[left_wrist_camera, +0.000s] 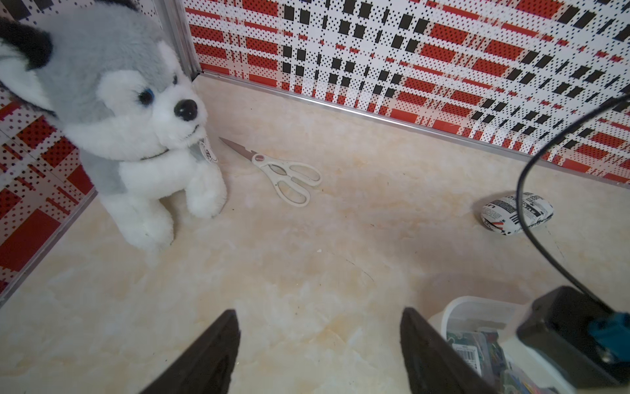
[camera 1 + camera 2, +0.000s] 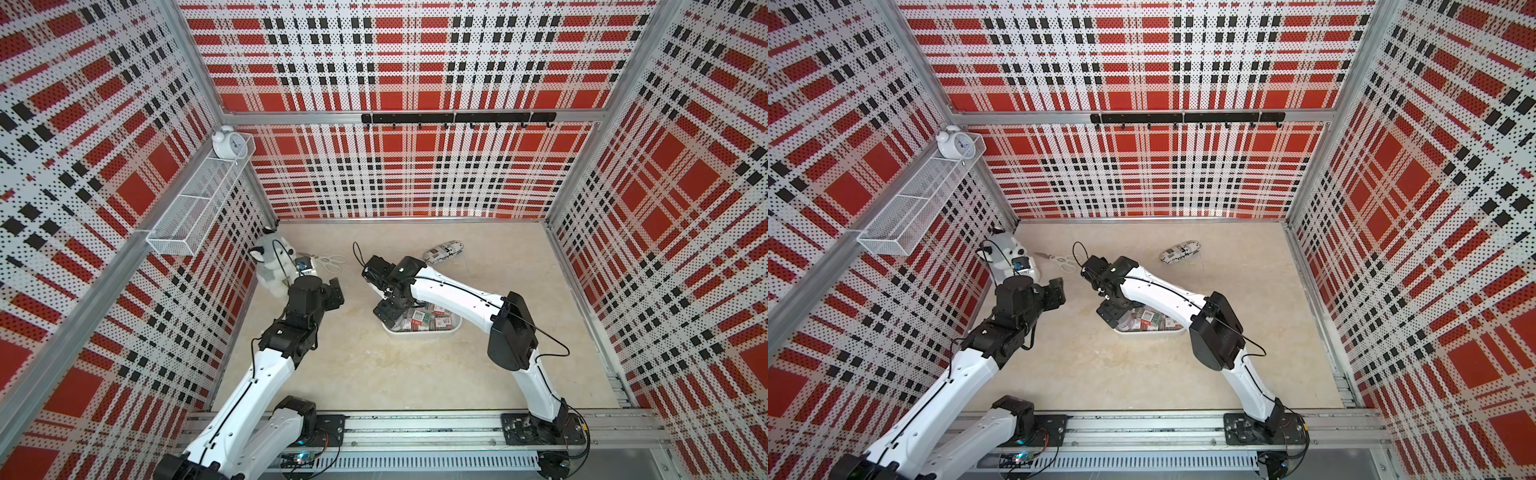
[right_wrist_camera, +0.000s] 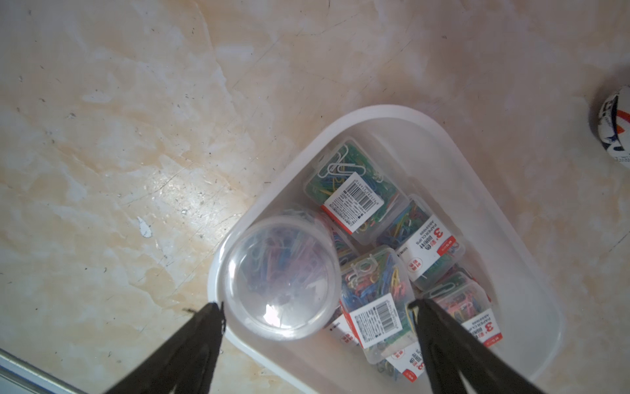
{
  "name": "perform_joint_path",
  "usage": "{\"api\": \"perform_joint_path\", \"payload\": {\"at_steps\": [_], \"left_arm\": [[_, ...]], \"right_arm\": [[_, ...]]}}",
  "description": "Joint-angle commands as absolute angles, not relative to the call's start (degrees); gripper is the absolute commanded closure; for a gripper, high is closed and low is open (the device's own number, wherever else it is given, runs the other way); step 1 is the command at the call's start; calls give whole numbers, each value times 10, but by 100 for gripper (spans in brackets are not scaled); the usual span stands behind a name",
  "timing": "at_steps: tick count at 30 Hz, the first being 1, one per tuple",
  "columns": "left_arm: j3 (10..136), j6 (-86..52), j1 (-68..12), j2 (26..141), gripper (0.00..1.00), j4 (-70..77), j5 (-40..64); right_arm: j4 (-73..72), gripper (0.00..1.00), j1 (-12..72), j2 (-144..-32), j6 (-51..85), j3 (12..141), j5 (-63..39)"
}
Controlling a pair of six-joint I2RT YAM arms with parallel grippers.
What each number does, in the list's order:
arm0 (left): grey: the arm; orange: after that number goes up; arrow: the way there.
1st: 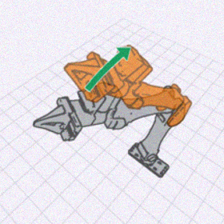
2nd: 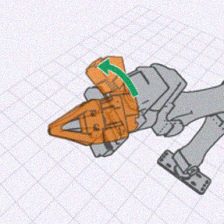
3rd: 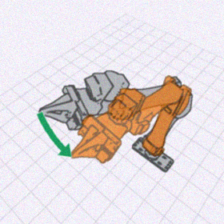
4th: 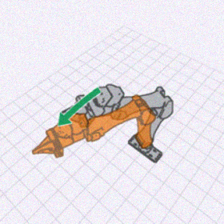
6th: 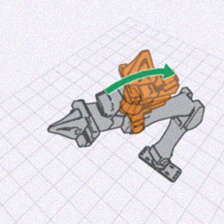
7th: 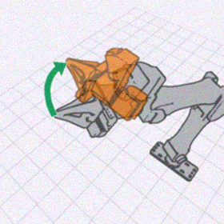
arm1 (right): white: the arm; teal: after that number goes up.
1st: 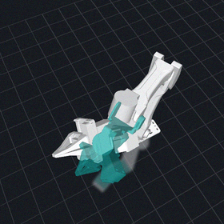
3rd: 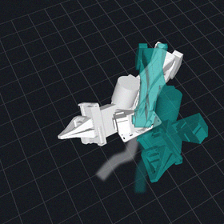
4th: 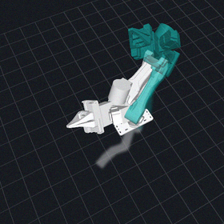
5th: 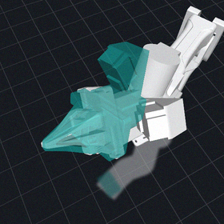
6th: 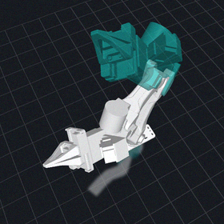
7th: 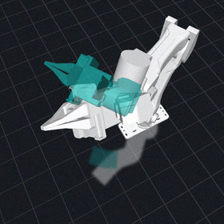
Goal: Take the paper clips out of the storage box
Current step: Pick up the boxed paper clips from the storage box.
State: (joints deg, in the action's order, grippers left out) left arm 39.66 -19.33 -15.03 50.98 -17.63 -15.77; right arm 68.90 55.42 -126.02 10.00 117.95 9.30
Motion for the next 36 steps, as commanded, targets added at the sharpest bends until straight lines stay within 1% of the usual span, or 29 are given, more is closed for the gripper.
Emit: {"api": "perform_joint_path", "payload": {"at_steps": [1, 16, 21, 26, 28, 33, 36], "left_arm": [[392, -198, -146, 502, 24, -171, -154], [392, -199, -146, 504, 23, -171, -152], [392, -199, -146, 503, 23, -171, -151], [392, -199, -146, 504, 23, -171, -151], [392, -199, -146, 504, 23, -171, -151], [392, -199, -146, 504, 23, -171, -150], [391, -199, -146, 503, 23, -171, -150]], "right_arm": [[704, 7, 559, -1280, 96, 1199, 93], [707, 10, 560, -1312, 89, 1209, 72], [708, 15, 559, -1319, 94, 1211, 84], [713, 27, 547, -1318, 108, 1210, 96], [713, 29, 544, -1315, 110, 1208, 98], [708, 25, 543, -1316, 104, 1209, 87], [712, 27, 543, -1323, 104, 1217, 84]]}}
